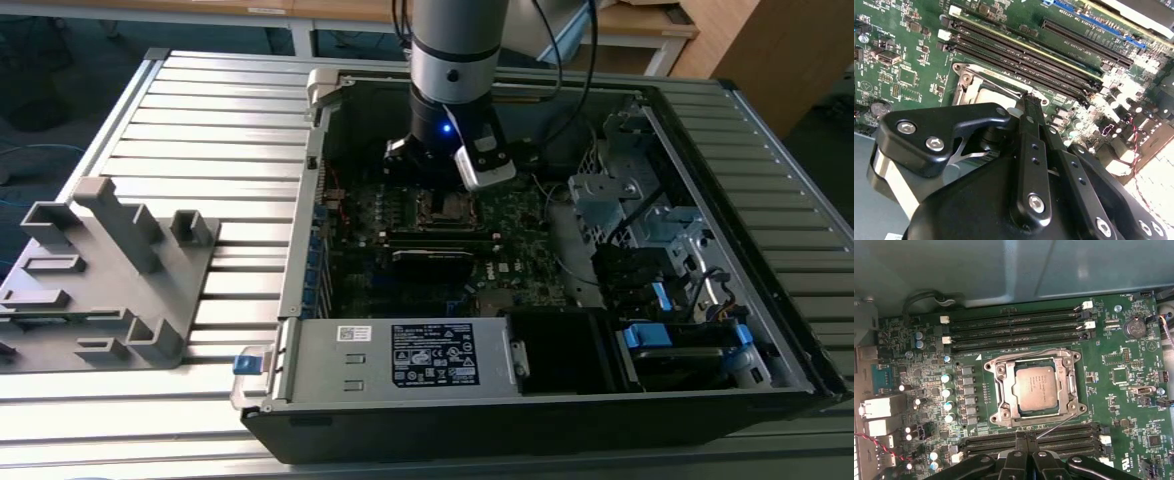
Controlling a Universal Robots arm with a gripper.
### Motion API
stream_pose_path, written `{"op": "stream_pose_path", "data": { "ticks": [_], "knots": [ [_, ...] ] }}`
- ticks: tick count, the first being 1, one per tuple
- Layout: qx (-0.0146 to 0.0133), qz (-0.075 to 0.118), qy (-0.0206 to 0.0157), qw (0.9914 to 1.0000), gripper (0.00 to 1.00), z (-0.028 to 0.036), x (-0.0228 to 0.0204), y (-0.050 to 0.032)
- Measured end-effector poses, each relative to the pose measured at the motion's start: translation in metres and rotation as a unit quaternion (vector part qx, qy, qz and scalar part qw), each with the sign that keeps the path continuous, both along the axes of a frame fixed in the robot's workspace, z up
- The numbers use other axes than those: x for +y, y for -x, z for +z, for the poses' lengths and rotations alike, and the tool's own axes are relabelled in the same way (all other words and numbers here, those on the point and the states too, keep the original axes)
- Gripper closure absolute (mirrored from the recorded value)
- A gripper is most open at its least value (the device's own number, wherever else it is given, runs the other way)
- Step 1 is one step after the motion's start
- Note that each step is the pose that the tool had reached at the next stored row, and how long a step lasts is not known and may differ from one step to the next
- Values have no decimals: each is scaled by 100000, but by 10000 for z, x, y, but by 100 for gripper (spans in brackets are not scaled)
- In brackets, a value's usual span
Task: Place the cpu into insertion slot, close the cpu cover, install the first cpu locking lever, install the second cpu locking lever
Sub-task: 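Install the second cpu locking lever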
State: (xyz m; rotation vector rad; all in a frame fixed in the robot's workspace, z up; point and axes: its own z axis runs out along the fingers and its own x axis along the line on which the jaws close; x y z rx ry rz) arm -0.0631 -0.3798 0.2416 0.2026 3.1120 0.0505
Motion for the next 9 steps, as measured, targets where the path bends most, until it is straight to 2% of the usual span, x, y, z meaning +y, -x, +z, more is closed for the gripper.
{"op": "stream_pose_path", "data": {
  "ticks": [4,9],
  "knots": [
    [-69,-13,-15,100000,89,-14,1,6],
    [-225,1,37,100000,89,-73,0,44]
  ]
}}
